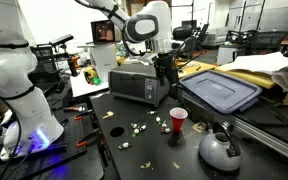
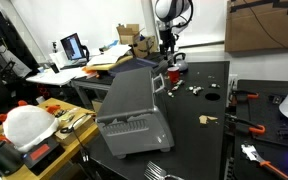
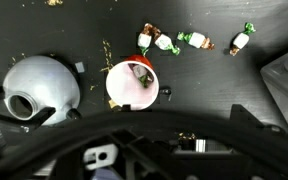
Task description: Put two pieces of candy in the red cup.
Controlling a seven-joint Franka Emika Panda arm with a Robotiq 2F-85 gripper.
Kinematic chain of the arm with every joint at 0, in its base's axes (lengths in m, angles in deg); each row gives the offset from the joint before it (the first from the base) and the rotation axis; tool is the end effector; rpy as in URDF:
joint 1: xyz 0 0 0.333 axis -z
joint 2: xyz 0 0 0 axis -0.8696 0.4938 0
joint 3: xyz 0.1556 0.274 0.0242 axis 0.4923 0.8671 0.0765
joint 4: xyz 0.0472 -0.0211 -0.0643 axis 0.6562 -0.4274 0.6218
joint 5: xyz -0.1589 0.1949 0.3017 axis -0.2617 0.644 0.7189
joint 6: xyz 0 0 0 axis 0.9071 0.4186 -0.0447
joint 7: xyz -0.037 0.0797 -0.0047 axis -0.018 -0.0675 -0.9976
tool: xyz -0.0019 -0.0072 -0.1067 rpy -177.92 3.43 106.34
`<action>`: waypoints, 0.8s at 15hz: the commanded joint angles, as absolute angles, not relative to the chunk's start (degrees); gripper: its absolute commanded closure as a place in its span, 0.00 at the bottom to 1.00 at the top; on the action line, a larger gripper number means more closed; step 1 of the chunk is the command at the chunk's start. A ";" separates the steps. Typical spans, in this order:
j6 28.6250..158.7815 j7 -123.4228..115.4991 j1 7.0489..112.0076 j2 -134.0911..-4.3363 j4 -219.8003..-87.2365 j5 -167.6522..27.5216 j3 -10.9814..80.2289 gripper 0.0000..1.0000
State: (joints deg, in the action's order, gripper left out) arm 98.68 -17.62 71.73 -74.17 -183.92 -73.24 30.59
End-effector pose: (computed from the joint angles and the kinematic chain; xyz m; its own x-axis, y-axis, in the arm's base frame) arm 0.5413 -0.1888 0.3197 0.9932 -0.0925 0.0702 -0.1003 -0.9882 0.1161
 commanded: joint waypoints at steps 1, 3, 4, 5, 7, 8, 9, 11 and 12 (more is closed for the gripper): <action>91.83 -18.93 71.22 -78.97 -185.71 -70.64 30.95 0.00; 88.87 -19.21 70.78 -80.43 -185.80 -69.72 31.04 0.00; 87.55 -19.14 70.54 -81.04 -185.72 -69.43 31.05 0.00; 86.21 -19.55 70.31 -81.70 -185.65 -68.85 31.17 0.00; 83.53 -20.21 69.73 -82.71 -185.24 -68.19 31.29 0.00; 82.26 -20.70 69.55 -83.17 -185.02 -67.73 31.42 0.00; 81.20 -20.89 69.28 -83.66 -184.82 -67.41 31.54 0.00; 79.22 -21.79 68.77 -84.64 -184.47 -66.88 31.80 0.00; 78.34 -21.95 68.49 -85.12 -184.27 -66.83 31.93 0.00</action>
State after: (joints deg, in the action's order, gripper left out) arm 81.86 -20.20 69.09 -82.27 -183.96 -68.13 31.52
